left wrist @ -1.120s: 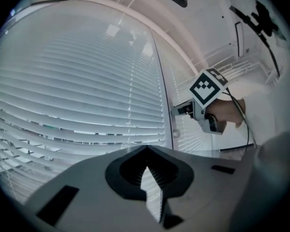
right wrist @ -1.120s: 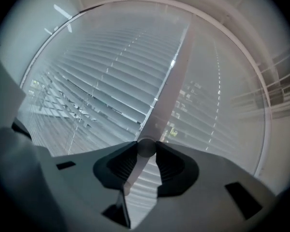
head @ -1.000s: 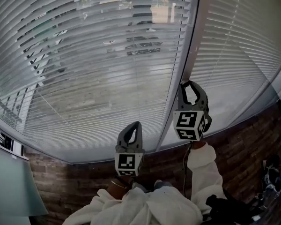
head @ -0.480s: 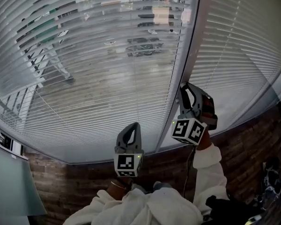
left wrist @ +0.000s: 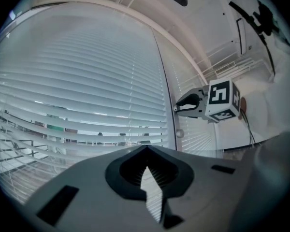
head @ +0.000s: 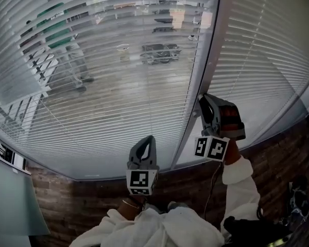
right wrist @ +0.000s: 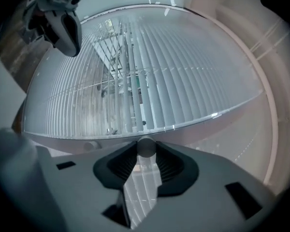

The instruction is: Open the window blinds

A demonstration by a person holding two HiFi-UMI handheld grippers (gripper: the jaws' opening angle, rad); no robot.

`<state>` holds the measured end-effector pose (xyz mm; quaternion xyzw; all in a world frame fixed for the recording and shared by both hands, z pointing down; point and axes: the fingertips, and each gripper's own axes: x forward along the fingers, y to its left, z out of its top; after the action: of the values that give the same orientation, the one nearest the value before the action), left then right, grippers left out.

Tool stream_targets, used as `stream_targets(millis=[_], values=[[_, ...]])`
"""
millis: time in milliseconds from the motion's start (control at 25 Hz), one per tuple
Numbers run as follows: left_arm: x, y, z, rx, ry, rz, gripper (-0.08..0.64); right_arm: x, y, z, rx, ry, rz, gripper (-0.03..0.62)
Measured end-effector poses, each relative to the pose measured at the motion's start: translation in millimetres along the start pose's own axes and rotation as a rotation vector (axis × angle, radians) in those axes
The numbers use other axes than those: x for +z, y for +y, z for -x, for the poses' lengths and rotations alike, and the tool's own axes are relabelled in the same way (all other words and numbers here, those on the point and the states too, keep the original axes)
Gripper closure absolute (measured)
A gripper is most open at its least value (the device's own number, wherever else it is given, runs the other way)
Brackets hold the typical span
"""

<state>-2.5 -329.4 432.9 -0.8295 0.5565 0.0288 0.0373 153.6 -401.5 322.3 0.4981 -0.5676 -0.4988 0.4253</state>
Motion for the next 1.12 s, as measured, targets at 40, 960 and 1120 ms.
stream_targets(millis=[40, 960, 1120], values=[[0.1, -0.3, -0.5, 0.002, 0.0, -0.003, 0.561, 0.0, 0.4, -0.2, 0.0, -0.005, 0.022, 0.463], [-3.4, -12.7, -9.2, 0.056, 0.012, -0.015, 0.561, -3.6, 10.0, 1.1, -0.002, -0.118, 0.67, 0.463], [-3.5, -14.6, -9.3, 0.057, 0.012, -0.021, 0.561, -3.4, 8.8, 0.4, -0.01, -0.13, 0.598, 0.463]])
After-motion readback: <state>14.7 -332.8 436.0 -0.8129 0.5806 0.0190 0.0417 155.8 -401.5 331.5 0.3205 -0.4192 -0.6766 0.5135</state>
